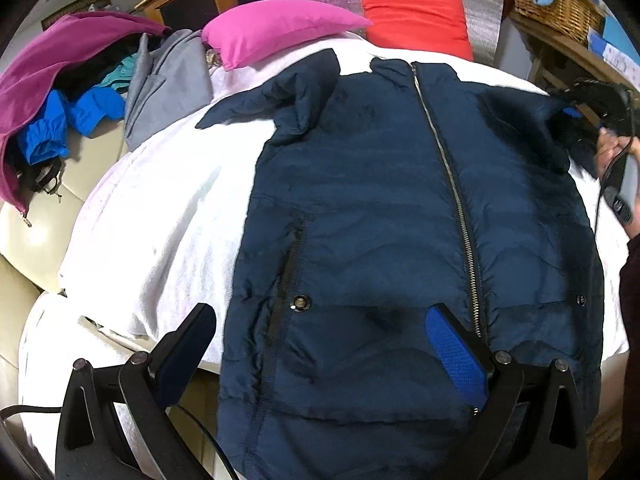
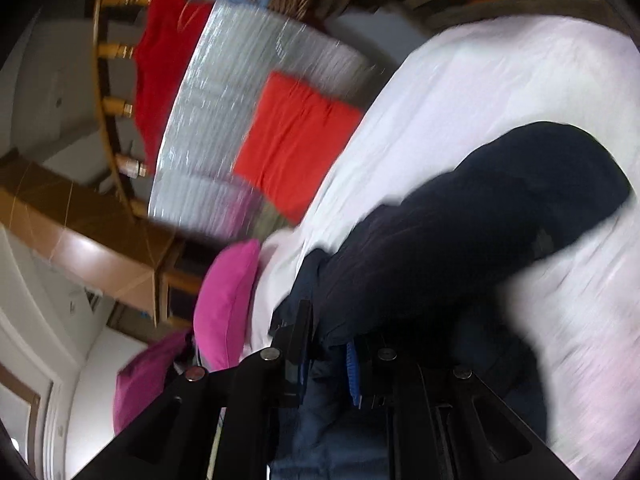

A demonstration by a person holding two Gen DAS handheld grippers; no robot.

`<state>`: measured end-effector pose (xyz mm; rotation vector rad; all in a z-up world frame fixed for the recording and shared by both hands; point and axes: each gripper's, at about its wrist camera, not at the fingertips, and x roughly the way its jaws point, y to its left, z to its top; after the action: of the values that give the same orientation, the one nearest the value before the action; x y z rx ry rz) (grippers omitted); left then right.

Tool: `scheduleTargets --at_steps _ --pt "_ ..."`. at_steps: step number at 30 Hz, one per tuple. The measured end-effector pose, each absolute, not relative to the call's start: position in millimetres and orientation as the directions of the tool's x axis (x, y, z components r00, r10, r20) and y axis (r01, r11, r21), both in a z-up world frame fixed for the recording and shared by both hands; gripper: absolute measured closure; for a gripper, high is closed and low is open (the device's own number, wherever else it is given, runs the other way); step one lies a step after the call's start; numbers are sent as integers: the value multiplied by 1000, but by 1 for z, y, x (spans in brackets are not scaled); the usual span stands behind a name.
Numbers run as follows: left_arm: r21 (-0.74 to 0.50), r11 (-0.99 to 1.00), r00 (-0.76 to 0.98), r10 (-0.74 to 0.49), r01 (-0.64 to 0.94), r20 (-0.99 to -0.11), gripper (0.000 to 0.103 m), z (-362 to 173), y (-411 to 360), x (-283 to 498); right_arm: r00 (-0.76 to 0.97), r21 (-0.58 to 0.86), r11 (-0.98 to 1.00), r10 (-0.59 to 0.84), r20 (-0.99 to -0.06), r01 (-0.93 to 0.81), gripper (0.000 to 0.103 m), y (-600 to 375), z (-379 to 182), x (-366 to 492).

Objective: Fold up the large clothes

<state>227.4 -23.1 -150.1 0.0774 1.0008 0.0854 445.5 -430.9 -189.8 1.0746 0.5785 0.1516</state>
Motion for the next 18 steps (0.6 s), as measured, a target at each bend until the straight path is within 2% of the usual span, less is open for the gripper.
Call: scheduleTargets --at_steps 4,7,9,10,18 --pt "110 993 559 119 -49 -821 0 -148 -12 231 803 852 492 426 -417 181 86 -386 -212 455" --pt "129 991 571 130 -43 -810 0 -147 -8 242 794 863 460 434 -425 211 80 -375 -234 452" --pt "142 989 585 131 -28 -800 0 -144 -12 250 791 867 442 433 -431 231 51 -378 -242 449" --pt "146 989 589 132 -24 -797 0 -143 -15 253 802 872 424 417 -428 245 31 -381 -246 442" --pt "152 984 640 61 89 -766 0 -130 -75 280 841 922 358 445 -308 148 30 -413 -251 377"
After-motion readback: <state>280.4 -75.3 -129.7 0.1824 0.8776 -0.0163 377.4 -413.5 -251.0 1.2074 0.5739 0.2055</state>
